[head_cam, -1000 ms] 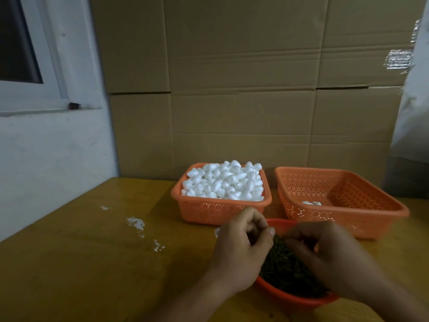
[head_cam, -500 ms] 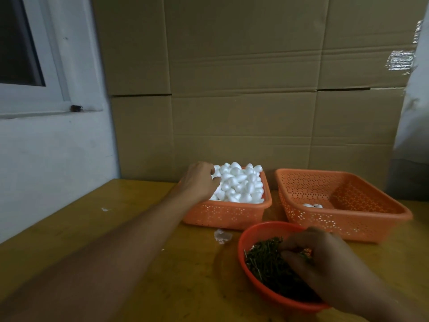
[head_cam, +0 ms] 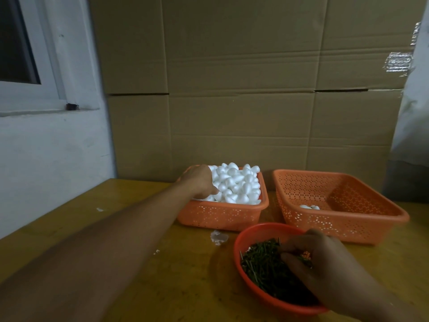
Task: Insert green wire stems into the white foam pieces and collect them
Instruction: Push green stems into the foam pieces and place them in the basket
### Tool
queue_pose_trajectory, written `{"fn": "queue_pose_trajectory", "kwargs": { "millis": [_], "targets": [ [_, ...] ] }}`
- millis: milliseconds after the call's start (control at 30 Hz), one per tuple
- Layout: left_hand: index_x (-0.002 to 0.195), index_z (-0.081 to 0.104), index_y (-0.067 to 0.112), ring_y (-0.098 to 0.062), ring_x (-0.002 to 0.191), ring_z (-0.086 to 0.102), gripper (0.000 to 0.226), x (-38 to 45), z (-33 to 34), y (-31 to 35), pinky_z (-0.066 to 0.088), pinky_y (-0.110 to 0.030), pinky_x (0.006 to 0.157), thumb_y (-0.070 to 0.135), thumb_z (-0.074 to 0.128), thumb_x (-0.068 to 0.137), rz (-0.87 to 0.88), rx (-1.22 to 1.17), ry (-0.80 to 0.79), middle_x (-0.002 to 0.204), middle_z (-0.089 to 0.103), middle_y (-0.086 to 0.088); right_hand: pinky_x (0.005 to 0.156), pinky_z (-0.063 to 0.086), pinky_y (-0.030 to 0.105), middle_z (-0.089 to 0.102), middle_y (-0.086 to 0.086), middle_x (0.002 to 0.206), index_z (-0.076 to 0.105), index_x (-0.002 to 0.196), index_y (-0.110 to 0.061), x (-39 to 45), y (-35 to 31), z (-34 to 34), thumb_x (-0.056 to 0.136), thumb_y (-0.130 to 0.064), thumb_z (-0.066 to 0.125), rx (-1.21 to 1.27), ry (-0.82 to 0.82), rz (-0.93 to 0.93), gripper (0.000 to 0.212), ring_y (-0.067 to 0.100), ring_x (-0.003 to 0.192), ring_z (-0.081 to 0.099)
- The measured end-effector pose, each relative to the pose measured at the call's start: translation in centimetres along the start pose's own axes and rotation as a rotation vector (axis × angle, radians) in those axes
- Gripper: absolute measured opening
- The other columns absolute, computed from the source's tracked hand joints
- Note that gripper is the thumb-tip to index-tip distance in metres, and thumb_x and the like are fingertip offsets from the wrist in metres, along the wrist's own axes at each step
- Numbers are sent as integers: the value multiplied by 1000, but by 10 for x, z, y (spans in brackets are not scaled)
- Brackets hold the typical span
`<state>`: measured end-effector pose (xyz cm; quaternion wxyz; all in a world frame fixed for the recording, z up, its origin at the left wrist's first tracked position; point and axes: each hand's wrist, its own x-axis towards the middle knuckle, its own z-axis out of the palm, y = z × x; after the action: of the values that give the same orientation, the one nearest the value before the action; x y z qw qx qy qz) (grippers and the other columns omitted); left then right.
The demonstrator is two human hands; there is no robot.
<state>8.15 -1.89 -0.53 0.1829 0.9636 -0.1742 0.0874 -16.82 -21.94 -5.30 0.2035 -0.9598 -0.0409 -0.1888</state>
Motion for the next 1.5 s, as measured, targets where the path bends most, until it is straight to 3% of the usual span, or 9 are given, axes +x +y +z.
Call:
{"fn": "queue_pose_trajectory", "kwargs": {
  "millis": [133, 233, 400, 533, 700, 967, 1133, 1267, 1500],
  "targets": [
    [86, 70, 14, -23, 90, 68, 15, -8, 0, 2, 57, -38, 78, 23, 76, 77, 6, -90, 104, 91, 72, -2, 74, 52, 23, 61, -22, 83, 66, 79, -52, -1, -1, -1, 86, -33, 72, 6, -7, 11, 21, -1, 81, 61],
    [93, 64, 22, -19, 90, 65, 17, -18, 4, 5, 55, -37, 81, 19, 74, 80, 43, -246, 178, 95, 69, 4, 75, 52, 25, 61, -21, 86, 70, 85, -47, -1, -2, 0, 87, -35, 71, 5, -16, 16, 13, 2, 80, 62],
    [99, 63, 20, -1, 81, 62, 16, -50, 5, 19, 44, -6, 66, 11, 71, 89, 207, -605, 246, 89, 66, 13, 74, 52, 24, 62, -20, 84, 74, 89, -41, -1, -3, 0, 87, -32, 71, -5, -12, 14, 9, -2, 83, 59],
    [113, 59, 21, 2, 80, 62, 26, -85, 10, 36, 45, -16, 72, 8, 67, 93, 310, -824, 260, 90, 70, 10, 71, 50, 19, 60, -24, 82, 74, 88, -42, -2, -3, 0, 86, -32, 73, 5, -2, 20, 11, -6, 85, 59],
    [119, 50, 33, 0, 56, 47, 32, -124, 29, 46, 41, -19, 57, 9, 57, 101, 450, -907, 152, 79, 64, 4, 70, 51, 22, 61, -23, 80, 74, 87, -42, -2, -5, 0, 85, -30, 74, 21, 6, 25, 12, -4, 87, 60],
    [115, 66, 42, -12, 105, 65, 27, -150, 42, 53, 55, -34, 89, 24, 63, 95, 509, -943, -50, 110, 70, 11, 73, 52, 29, 64, -16, 76, 76, 85, -39, -2, -9, -1, 83, -25, 76, 33, -24, 32, 14, 0, 84, 60],
    [126, 60, 45, -5, 111, 63, 50, -156, 53, 50, 52, -31, 95, 14, 69, 88, 496, -883, -94, 118, 66, 16, 86, 45, 23, 63, -23, 94, 72, 101, -43, 2, -7, 4, 89, -46, 65, -80, -200, -24, 14, -3, 97, 47],
    [126, 59, 47, -5, 114, 63, 39, -158, 55, 55, 54, -40, 99, 32, 67, 91, 496, -907, -76, 117, 67, 18, 85, 39, 13, 64, -25, 109, 65, 113, -41, 8, -11, 6, 89, -45, 62, -137, -308, -67, 24, 0, 102, 51],
    [124, 59, 44, -2, 114, 61, 31, -159, 54, 56, 53, -39, 97, 52, 60, 94, 471, -912, -44, 115, 67, 20, 82, 57, 34, 71, -11, 99, 69, 106, -36, 13, -16, 7, 87, -45, 61, -204, -376, 42, 22, 7, 90, 66]
  ]
}}
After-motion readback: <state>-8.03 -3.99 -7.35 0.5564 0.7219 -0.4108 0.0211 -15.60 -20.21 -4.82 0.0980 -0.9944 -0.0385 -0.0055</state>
